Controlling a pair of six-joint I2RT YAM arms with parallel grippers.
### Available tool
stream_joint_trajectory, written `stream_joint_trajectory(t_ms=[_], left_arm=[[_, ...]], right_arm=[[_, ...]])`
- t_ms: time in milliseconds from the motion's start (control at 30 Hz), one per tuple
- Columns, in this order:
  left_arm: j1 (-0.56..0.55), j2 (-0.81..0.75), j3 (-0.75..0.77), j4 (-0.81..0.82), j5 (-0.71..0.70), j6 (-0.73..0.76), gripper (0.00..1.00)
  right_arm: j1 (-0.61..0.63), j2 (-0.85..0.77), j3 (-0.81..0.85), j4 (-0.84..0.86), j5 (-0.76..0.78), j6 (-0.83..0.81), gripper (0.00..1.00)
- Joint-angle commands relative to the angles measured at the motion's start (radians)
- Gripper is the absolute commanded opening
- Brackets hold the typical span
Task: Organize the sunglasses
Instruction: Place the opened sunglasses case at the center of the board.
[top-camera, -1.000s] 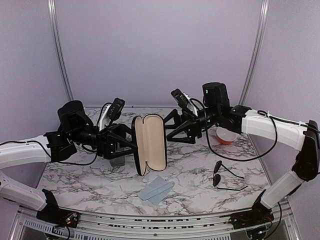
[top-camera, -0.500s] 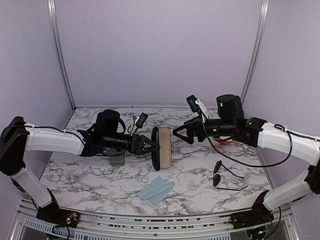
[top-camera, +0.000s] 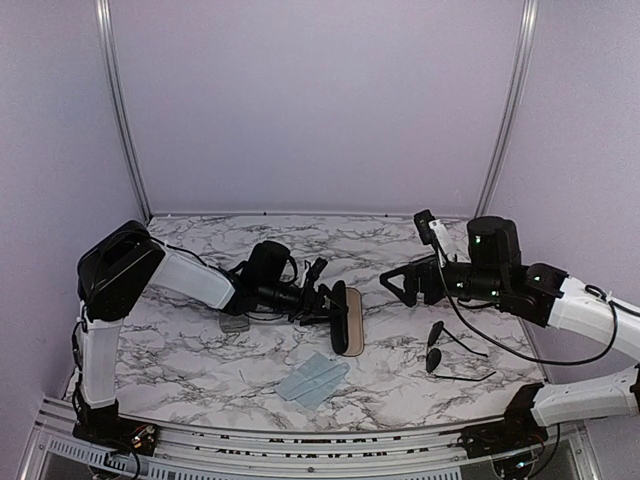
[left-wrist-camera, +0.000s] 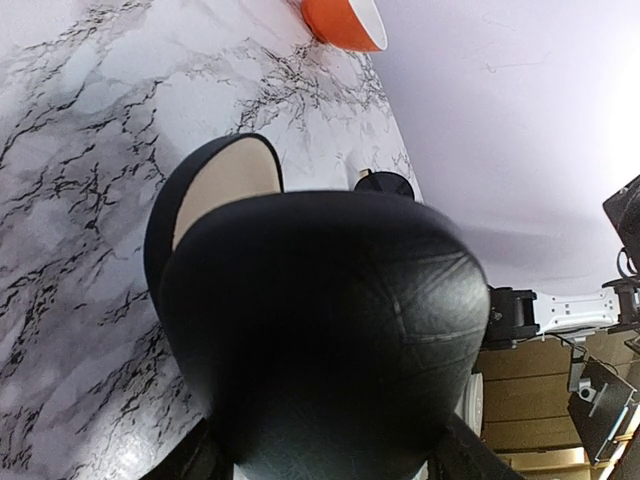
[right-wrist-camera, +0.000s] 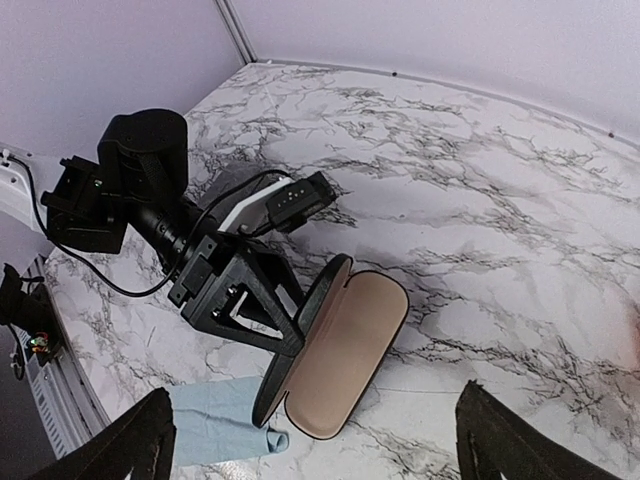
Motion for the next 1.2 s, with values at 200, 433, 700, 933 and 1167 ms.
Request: stream_joint_trajectory(t_ms=[200,433,700,933,1167], left_arm=[[0.042,0.091,0.058,0.077,0.107,-0.072,0.45],[0.108,-0.002,-0.046,0.077,0.081,-0.067,0.67],[0.176,-0.093,-0.073,-0.056,0.074,0.006,0.99],[0.175,-0.262,-0.135,-0.228,-0.106,0.131,0.99],[0.082,-0.465,-0.216,-0.503,-0.405,0.325,0.96]], right_arm=[[-0.004,0.021,0.002,-0.004,0.01,0.029,0.95],[-0.004,0.064,0.037,-0.009,0.002,0.008,0.94],[-0.004,0.12,0.056,0.001,-0.024,0.001,0.94],[0.001,0.177,0.074,-0.034,-0.076,-0.045,0.89],[0.068,0.218,0.061,-0.064,-0.131,-0.106,0.82]])
